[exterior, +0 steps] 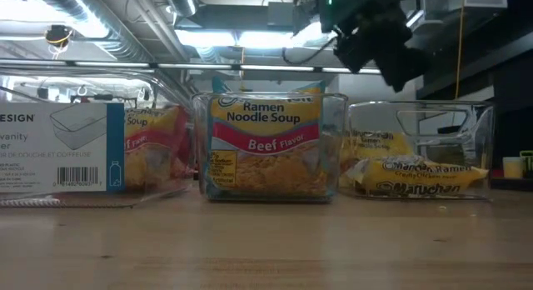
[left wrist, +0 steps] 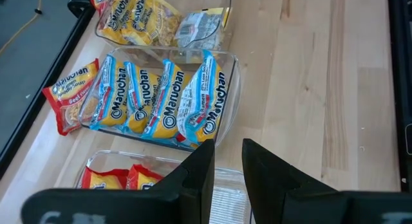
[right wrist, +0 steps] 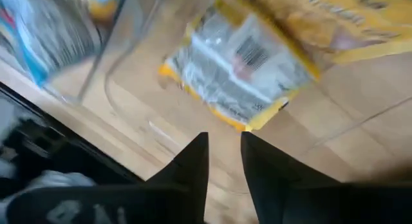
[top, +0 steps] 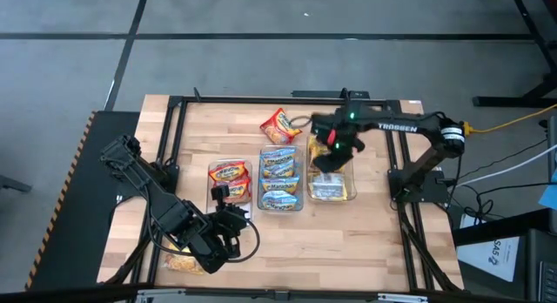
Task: Sort Maruchan noodles
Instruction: Put the yellow noodle pack into the right transparent bin, then adjust the yellow noodle pack
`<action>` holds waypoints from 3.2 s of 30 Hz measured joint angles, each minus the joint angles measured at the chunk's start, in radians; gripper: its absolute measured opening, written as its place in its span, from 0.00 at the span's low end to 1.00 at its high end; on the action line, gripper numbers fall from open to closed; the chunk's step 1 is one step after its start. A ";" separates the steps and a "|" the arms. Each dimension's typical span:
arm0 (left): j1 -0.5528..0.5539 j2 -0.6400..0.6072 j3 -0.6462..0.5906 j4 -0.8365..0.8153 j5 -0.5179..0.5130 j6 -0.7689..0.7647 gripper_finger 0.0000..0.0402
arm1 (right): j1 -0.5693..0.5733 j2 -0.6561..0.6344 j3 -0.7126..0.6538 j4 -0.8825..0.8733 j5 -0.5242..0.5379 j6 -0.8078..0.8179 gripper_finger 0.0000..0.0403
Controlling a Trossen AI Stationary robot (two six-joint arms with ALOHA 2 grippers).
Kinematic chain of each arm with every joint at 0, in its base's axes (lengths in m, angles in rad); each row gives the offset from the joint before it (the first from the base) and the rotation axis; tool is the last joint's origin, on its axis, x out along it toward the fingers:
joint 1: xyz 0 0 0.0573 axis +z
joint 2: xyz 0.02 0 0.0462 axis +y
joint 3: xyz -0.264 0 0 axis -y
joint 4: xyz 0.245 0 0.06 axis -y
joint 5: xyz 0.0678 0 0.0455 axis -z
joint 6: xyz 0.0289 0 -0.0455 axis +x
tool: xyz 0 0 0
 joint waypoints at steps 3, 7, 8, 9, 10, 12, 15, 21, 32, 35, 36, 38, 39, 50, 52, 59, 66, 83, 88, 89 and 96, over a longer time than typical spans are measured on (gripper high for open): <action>0.000 0.000 0.000 0.000 0.002 -0.002 0.18 | 0.121 0.000 0.000 0.006 0.074 -0.018 0.21; 0.000 0.000 0.000 0.000 0.004 -0.003 0.18 | 0.235 0.000 0.000 -0.021 0.360 -0.094 0.18; 0.000 0.000 0.000 0.000 0.004 -0.003 0.18 | 0.247 0.000 0.000 -0.031 0.425 -0.105 0.18; 0.000 0.000 0.000 0.000 0.004 -0.003 0.18 | 0.250 0.000 0.000 -0.030 0.461 -0.110 0.17; 0.000 0.000 0.000 0.000 0.004 -0.003 0.18 | 0.250 0.000 -0.002 -0.024 0.477 -0.114 0.17; 0.000 0.000 0.000 0.000 0.004 -0.004 0.18 | 0.232 -0.002 -0.027 0.015 0.469 -0.139 0.17; 0.000 0.000 0.000 0.001 0.004 -0.004 0.18 | 0.209 -0.002 -0.097 0.114 0.406 -0.172 0.17; 0.000 0.000 0.000 0.002 0.008 -0.004 0.18 | 0.206 0.000 -0.238 0.246 0.432 -0.229 0.17; 0.000 0.000 0.000 0.002 0.008 -0.004 0.18 | 0.206 0.000 -0.368 0.422 0.244 -0.239 0.17; 0.000 0.000 0.000 0.002 0.008 -0.004 0.18 | 0.206 0.000 -0.370 0.425 0.240 -0.232 0.17; 0.000 0.000 0.000 0.002 0.008 -0.004 0.18 | 0.206 0.000 -0.370 0.427 0.239 -0.226 0.17; 0.000 0.000 0.000 0.002 0.008 -0.004 0.18 | 0.206 0.000 -0.370 0.438 0.230 -0.218 0.17; 0.000 0.000 0.000 0.002 0.008 -0.004 0.18 | 0.206 0.000 -0.370 0.445 0.219 -0.214 0.17; 0.000 0.000 0.000 0.002 0.007 -0.004 0.18 | 0.207 0.000 -0.370 0.458 0.158 -0.206 0.13; 0.000 0.000 0.000 0.002 0.007 -0.004 0.18 | 0.207 0.000 -0.370 0.457 0.146 -0.205 0.10; 0.000 0.000 0.000 0.002 0.007 -0.004 0.18 | 0.206 0.000 -0.365 0.443 0.163 -0.207 0.10; 0.000 0.000 0.000 0.002 0.007 -0.004 0.18 | 0.206 0.000 -0.319 0.424 0.167 -0.191 0.31; 0.000 0.000 0.000 0.003 0.007 -0.004 0.18 | 0.273 0.000 -0.293 0.434 0.084 0.222 0.24; 0.000 0.000 0.000 0.003 0.007 -0.004 0.18 | 0.273 0.000 -0.293 0.430 0.079 0.290 0.24; 0.000 0.000 0.000 0.003 0.007 -0.004 0.18 | 0.272 0.000 -0.293 0.431 0.079 0.292 0.24; -0.003 0.000 0.000 0.006 0.007 -0.004 0.18 | 0.271 0.091 -0.294 0.441 0.055 0.317 0.24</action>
